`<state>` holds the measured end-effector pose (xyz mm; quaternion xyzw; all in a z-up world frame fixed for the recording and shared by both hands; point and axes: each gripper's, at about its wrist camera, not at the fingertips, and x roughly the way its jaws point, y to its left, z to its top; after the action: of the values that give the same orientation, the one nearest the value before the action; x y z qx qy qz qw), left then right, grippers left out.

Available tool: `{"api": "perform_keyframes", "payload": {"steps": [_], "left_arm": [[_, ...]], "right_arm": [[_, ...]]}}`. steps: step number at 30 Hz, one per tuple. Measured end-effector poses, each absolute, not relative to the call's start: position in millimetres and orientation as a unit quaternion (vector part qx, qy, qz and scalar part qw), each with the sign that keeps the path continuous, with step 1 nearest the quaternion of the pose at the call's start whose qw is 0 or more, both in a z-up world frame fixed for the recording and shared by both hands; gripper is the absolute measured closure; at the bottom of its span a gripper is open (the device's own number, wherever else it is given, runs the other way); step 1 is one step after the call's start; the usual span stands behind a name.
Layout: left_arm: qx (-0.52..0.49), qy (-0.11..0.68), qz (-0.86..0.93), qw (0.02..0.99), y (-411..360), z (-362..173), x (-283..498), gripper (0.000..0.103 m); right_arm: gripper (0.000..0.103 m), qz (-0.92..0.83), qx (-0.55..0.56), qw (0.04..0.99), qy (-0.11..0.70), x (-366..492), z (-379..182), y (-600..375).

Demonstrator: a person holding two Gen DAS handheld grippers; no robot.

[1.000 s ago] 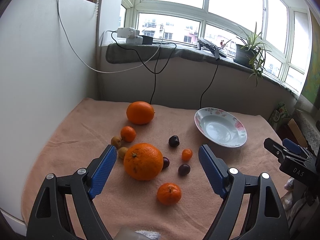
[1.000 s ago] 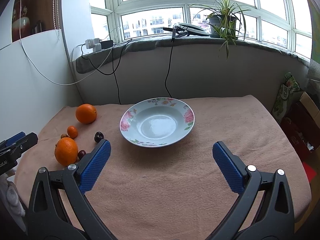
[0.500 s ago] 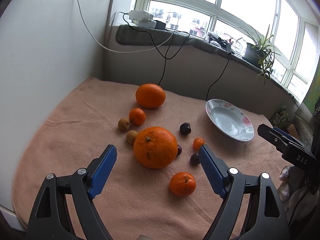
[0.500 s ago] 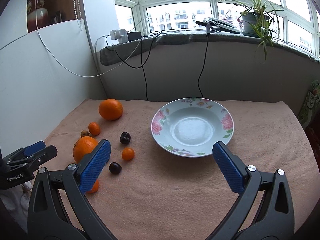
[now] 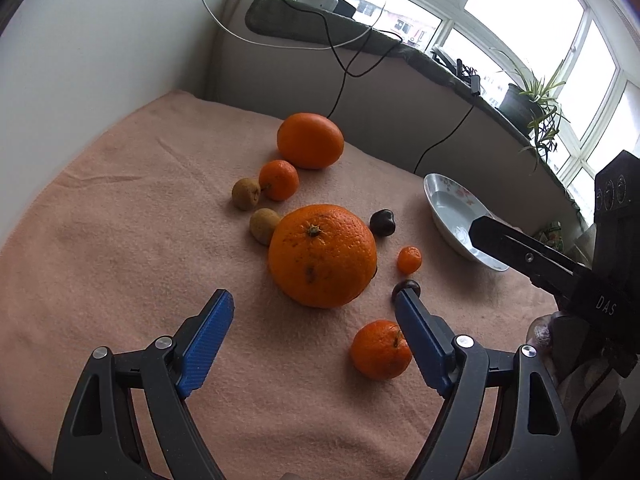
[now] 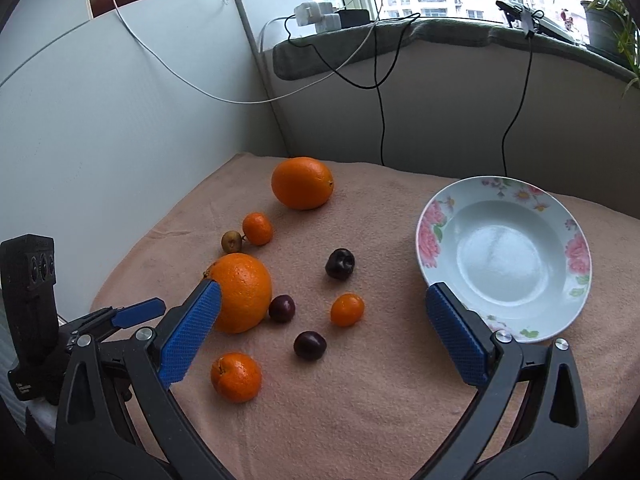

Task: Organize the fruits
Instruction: 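Move the right gripper to the large orange and close on it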

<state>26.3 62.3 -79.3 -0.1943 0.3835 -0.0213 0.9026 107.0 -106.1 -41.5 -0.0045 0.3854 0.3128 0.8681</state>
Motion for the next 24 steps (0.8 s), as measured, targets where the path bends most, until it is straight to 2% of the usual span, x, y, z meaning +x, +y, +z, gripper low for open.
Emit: {"api": "perform_keyframes", "payload": {"steps": [13,24], "left_arm": [[-0.216,0.391,-0.035,0.894,70.4,-90.9,38.2,0.025],[-0.231,0.400,-0.047,0.886,74.2,-100.6,48.7,0.033]], "right_arm": [[0.000,0.380,-0.029,0.817,0.433,123.9,-61.0,-55.2],[0.013,0.424,-0.035,0.774,0.469,133.8,-73.3,-27.2]]}}
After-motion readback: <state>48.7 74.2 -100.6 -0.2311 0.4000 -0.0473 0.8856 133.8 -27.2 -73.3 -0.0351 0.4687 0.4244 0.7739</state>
